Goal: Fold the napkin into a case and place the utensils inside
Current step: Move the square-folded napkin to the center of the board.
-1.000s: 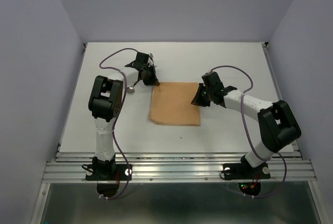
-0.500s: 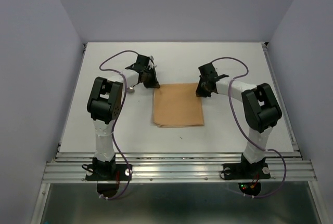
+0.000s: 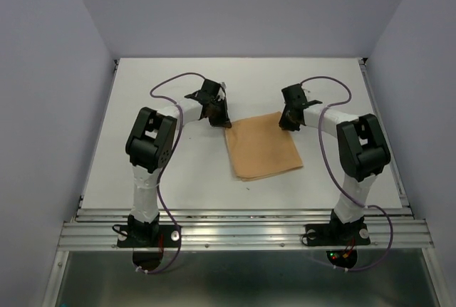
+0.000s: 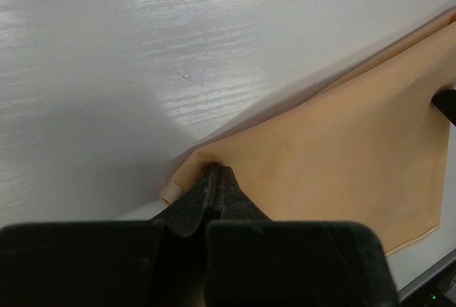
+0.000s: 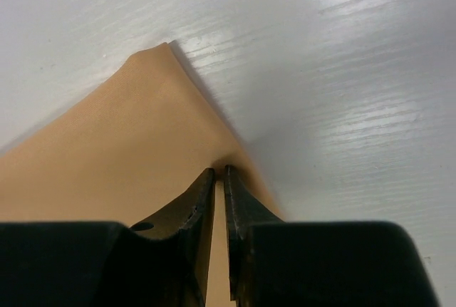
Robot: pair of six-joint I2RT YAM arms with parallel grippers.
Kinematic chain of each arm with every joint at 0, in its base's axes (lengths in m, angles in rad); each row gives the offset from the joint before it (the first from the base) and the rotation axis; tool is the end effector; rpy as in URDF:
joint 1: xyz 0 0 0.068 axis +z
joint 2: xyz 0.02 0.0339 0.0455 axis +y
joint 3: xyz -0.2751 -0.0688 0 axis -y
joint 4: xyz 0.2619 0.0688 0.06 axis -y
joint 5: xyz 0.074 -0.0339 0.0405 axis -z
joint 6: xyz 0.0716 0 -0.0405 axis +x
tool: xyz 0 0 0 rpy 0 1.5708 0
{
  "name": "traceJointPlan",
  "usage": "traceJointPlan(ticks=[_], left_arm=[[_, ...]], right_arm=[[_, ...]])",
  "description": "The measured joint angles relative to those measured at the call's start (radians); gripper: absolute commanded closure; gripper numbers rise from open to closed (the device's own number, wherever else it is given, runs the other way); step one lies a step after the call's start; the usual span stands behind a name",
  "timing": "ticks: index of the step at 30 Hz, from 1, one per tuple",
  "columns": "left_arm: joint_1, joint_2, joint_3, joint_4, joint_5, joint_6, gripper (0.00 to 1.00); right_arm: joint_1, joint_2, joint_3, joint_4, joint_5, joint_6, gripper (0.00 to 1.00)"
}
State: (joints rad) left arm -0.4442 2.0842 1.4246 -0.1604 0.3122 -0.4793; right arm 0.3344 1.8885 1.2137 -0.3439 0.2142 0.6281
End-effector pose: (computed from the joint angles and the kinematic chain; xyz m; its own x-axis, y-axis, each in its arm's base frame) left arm 0.4382 -0.2329 0.1361 -0.8617 -0.0760 -0.5018 0.2263 0.8275 -0.5139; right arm 0.4050 0.1246 0.1355 -0.7773 0.3378 -0.5307 0.2983 0.9407 0.1617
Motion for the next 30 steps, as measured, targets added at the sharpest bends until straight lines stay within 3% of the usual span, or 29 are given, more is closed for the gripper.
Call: traceJointPlan(ticks=[6,11,13,22,30], left_arm=[[0.001,0.0,0.041,-0.094,-0.046,0.014,0.99],[0.003,-0.018,0.076,-0.179,-0.082,0.042,0.78],[0.008,-0.041,0.083,-0.204,-0.089,0.054,0.71],[0.062,-0.183,0.088,-0.248,-0.098,0.071,0.73],[0.145,-0.242,0.047,-0.247,-0.099,0.071,0.74]], right_arm=[[0.002,-0.064,-0.001,-0.053,-0.026,-0.044,0.64],[0.061,-0.207,-0.001,-0.076,-0.043,-0.074,0.51],[0.117,-0.251,-0.002,-0.075,-0.055,-0.085,0.5],[0.406,-0.283,-0.093,-0.048,-0.145,-0.131,0.55],[0.419,-0.17,-0.109,-0.046,-0.17,-0.097,0.58]])
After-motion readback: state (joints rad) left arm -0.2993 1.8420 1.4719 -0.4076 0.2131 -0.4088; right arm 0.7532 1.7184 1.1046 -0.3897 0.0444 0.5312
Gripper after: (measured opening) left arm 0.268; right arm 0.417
